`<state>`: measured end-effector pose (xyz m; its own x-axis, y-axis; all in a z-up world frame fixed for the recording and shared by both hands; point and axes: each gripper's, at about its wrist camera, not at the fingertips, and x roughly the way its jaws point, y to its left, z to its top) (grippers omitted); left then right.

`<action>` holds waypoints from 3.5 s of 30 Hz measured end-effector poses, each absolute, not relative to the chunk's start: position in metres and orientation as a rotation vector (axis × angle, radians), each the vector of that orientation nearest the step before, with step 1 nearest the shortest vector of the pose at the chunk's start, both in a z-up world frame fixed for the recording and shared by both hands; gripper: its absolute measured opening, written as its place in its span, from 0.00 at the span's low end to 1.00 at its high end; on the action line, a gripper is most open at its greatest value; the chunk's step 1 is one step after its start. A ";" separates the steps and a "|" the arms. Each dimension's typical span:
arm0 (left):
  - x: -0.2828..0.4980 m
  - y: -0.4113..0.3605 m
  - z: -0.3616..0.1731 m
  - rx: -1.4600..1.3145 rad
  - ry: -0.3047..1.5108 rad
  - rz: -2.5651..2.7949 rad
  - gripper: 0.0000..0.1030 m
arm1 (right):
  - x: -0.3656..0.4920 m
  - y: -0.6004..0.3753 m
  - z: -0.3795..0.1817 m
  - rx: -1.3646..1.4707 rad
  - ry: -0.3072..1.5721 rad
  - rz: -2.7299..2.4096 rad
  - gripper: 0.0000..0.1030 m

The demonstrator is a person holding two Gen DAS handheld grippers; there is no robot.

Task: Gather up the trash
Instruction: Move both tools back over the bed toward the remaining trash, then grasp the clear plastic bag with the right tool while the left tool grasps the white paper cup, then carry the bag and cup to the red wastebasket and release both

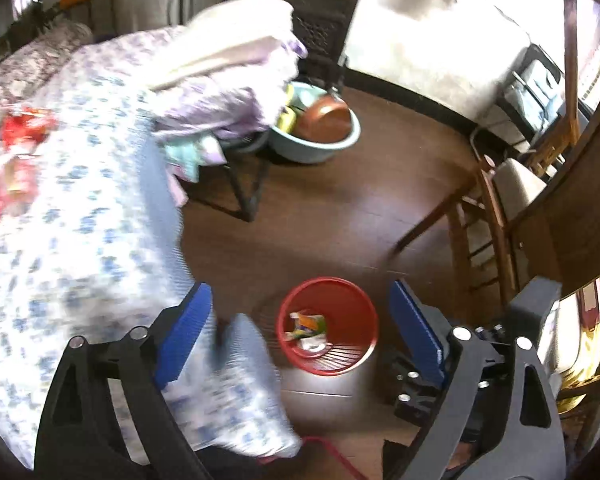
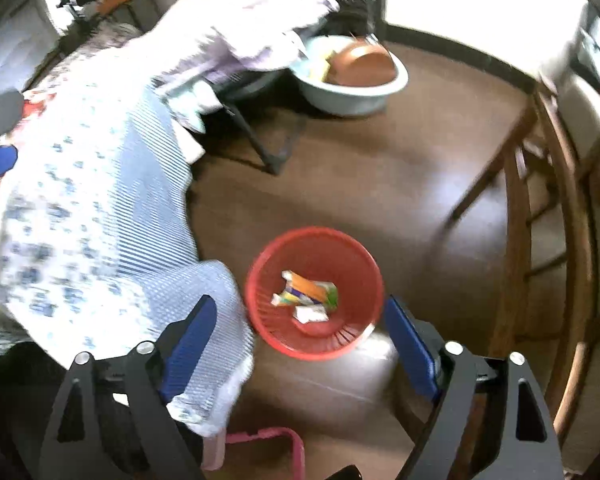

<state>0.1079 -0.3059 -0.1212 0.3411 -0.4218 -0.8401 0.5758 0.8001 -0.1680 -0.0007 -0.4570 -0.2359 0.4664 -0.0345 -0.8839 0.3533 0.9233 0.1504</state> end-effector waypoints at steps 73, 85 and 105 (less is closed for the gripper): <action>0.234 0.024 -0.125 0.105 0.986 -0.017 0.59 | 0.203 -0.162 -0.109 0.219 0.995 0.047 0.31; 0.225 0.080 -0.125 -0.097 0.986 -0.153 0.16 | 0.193 -0.147 -0.097 0.241 0.965 0.115 0.32; 0.182 0.118 -0.094 -0.214 0.884 -0.193 0.04 | 0.173 -0.155 -0.089 0.283 0.917 0.189 0.32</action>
